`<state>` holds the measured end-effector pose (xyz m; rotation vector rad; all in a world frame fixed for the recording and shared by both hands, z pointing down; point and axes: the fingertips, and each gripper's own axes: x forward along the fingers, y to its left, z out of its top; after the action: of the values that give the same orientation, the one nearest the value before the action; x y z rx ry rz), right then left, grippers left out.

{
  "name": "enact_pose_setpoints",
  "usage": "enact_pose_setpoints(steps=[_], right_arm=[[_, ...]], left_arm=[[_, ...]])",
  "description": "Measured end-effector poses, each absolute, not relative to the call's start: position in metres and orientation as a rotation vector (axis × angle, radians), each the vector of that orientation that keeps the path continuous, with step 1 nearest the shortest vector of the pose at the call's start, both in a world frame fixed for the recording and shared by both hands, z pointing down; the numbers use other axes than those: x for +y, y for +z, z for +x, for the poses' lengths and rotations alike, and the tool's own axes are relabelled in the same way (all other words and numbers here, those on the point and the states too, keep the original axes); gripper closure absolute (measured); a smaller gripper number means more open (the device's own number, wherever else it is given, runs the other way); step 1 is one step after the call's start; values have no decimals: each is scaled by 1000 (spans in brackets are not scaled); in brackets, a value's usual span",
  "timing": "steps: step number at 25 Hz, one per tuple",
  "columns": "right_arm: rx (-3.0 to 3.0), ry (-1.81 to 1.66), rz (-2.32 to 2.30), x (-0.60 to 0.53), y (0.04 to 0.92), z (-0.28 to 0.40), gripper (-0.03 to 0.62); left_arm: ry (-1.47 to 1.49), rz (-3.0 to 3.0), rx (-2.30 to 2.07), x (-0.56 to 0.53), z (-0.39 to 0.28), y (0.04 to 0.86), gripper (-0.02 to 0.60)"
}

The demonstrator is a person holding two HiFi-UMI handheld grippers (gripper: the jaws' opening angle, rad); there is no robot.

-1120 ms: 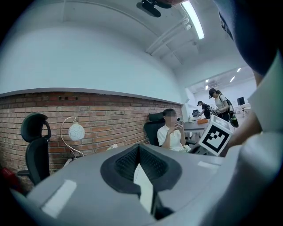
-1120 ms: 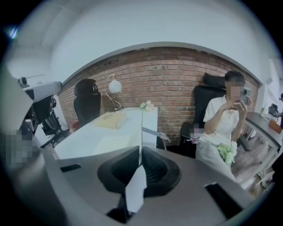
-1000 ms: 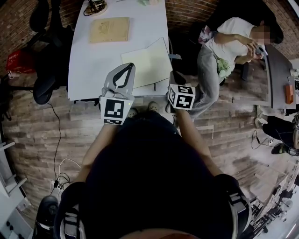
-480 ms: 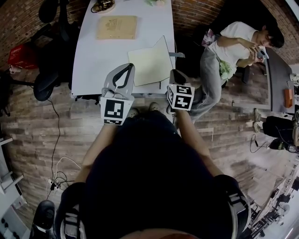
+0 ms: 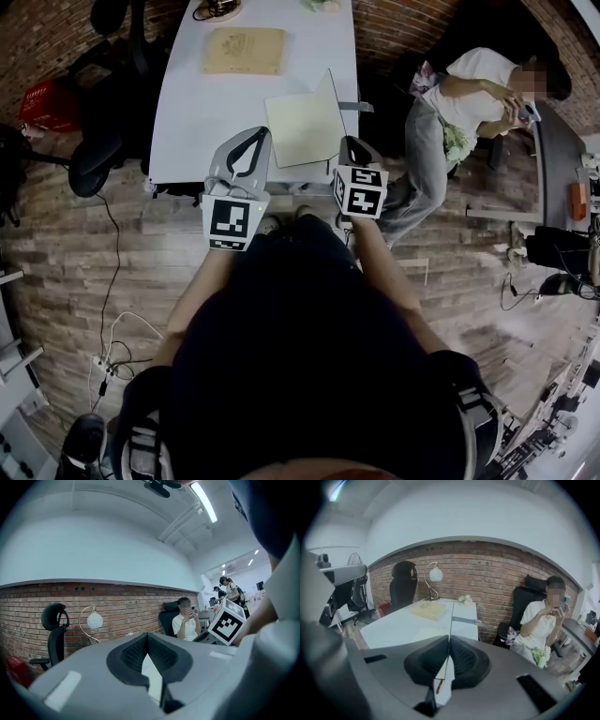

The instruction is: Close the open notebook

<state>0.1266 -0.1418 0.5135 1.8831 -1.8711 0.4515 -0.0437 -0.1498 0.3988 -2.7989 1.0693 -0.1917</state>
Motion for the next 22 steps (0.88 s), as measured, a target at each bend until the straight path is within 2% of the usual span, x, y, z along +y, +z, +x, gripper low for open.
enact_pose_setpoints(steps=[22], right_arm=[[-1960, 386, 1748, -144, 515, 94, 574]], left_arm=[[-204, -2777, 1107, -150, -37, 399, 586]])
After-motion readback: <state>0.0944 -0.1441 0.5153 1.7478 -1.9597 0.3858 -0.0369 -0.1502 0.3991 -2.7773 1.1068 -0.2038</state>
